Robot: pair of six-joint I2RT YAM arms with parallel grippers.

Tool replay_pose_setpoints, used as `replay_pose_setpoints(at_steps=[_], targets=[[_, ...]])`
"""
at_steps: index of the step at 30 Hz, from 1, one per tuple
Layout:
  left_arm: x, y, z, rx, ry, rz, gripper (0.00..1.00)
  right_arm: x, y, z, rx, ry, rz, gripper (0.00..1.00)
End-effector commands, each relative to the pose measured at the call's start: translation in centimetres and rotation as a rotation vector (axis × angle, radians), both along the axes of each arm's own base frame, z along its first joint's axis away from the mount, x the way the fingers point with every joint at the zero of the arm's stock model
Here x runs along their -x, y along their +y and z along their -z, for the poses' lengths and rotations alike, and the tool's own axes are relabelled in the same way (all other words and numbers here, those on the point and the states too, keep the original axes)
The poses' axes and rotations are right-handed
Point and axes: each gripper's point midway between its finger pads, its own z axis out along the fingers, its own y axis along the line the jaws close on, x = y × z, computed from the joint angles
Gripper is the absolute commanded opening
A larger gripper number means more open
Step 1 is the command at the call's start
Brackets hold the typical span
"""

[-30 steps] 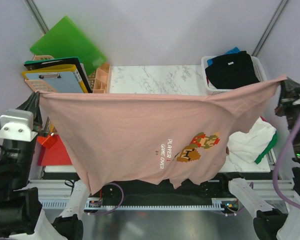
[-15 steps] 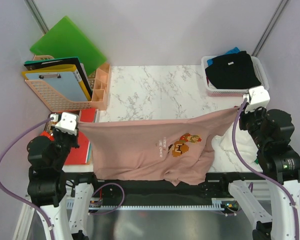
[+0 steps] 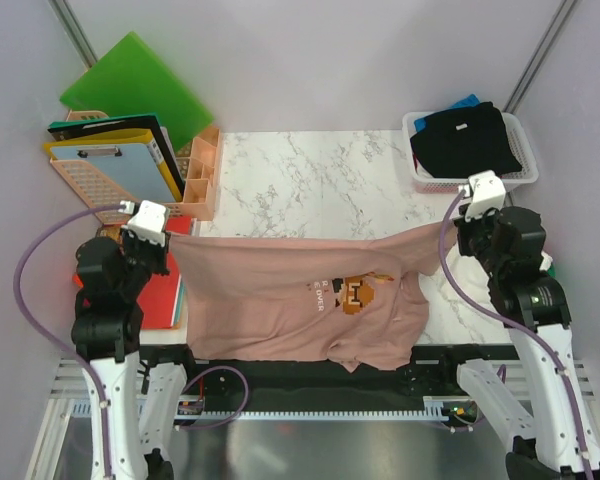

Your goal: Fold and stack the t-shirts

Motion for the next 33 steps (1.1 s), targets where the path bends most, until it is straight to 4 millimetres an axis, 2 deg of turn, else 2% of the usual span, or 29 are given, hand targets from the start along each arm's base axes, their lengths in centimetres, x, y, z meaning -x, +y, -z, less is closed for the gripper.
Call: replay_pose_setpoints(at_steps=[1,5,7,8,9,10,11,12,13,14,15,16,17,18,19,20,21,22,23,24,25,26,27,28,29,30,31,32,33], targets=[[-3.3,-0.6,-1.0,0.041,-0.042,0.04,0.02,-3.0,0.6,-0.3,-0.024,-0.053,-0.009,0.0],[-6.6,-0.7,-0.6,0.066,-0.012,0.069,0.02,-6.6,1.1,1.7,-0.009,-0.009,-0.017,0.0],[-8.5,-0.6,-1.2,0.069,-0.021,0.074,0.02,-8.5,1.4,1.5,-0.013,-0.024,-0.021,0.0],[-9.9,-0.4,0.0,0.077,0.023,0.074,0.02,-9.9,1.7,2.8,-0.019,0.016,-0.024,0.0],[-10.9,-0.3,0.2,0.078,0.033,0.074,0.02,-10.8,1.8,2.4,-0.026,0.006,-0.023,0.0],[-11.8,-0.2,-0.5,0.077,0.009,0.079,0.02,-12.4,2.0,3.2,-0.027,0.022,-0.022,0.0],[-12.6,-0.2,-0.4,0.082,0.012,0.082,0.02,-13.2,2.3,3.3,-0.03,0.022,-0.025,0.0],[-14.0,-0.1,0.8,0.092,0.05,0.084,0.02,-14.2,2.2,2.7,-0.034,0.007,-0.017,0.0],[-16.3,0.1,0.1,0.093,0.034,0.089,0.02,-17.4,2.5,3.4,-0.023,0.018,0.0,0.0],[-16.7,0.1,1.0,0.097,0.057,0.088,0.02,-17.7,2.5,2.1,-0.025,-0.009,-0.001,0.0],[-17.6,0.3,0.4,0.09,0.043,0.088,0.02,-18.6,2.7,1.8,-0.026,-0.016,-0.001,0.0],[-18.4,0.5,0.3,0.085,0.043,0.082,0.02,-20.0,2.8,3.0,-0.019,0.014,0.007,0.0],[-19.1,0.6,0.3,0.078,0.04,0.082,0.02,-21.0,3.1,1.6,-0.021,-0.016,0.005,0.0],[-20.6,0.9,0.6,0.071,0.052,0.08,0.02,-21.9,3.2,1.6,-0.014,-0.017,0.01,0.0],[-21.3,1.2,0.7,0.063,0.053,0.069,0.02,-23.3,3.4,3.1,0.0,0.011,0.02,0.0],[-22.1,1.4,1.0,0.06,0.063,0.067,0.02,-24.5,3.6,1.7,0.003,-0.019,0.024,0.0],[-23.4,1.5,1.1,0.06,0.07,0.067,0.02,-25.2,3.7,1.9,0.013,-0.019,0.029,0.0],[-24.1,1.7,1.3,0.06,0.077,0.061,0.02,-26.5,4.2,3.4,0.022,0.009,0.028,0.0],[-24.7,1.9,1.4,0.062,0.078,0.057,0.02,-27.5,4.3,2.1,0.02,-0.021,0.035,0.0],[-25.5,2.0,0.2,0.064,0.056,0.053,0.02,-28.3,4.5,2.4,0.024,-0.021,0.041,0.0],[-26.7,2.1,1.6,0.075,0.089,0.048,0.02,-29.5,5.0,4.1,0.034,0.007,0.042,0.0],[-27.7,2.0,0.2,0.084,0.065,0.05,0.02,-30.6,5.0,2.9,0.034,-0.028,0.059,0.0],[-28.3,1.9,0.7,0.091,0.085,0.051,0.02,-31.5,4.9,3.0,0.039,-0.032,0.074,0.0],[-29.3,2.0,1.9,0.098,0.114,0.047,0.02,-32.7,4.9,5.0,0.044,-0.008,0.091,0.0],[-30.1,1.7,1.4,0.093,0.105,0.054,0.02,-33.8,4.7,3.8,0.043,-0.046,0.118,0.0],[-30.4,1.7,1.7,0.085,0.113,0.055,0.02,-34.7,4.7,5.4,0.047,-0.028,0.126,0.0],[-30.9,1.7,2.6,0.076,0.132,0.052,0.02,-35.2,4.6,5.5,0.047,-0.034,0.137,0.0],[-31.2,1.2,2.2,0.065,0.12,0.062,0.02,-35.9,4.6,5.0,0.045,-0.053,0.15,0.0],[-31.4,1.1,2.3,0.063,0.122,0.066,0.02,-36.5,4.9,6.2,0.051,-0.039,0.152,0.0]])
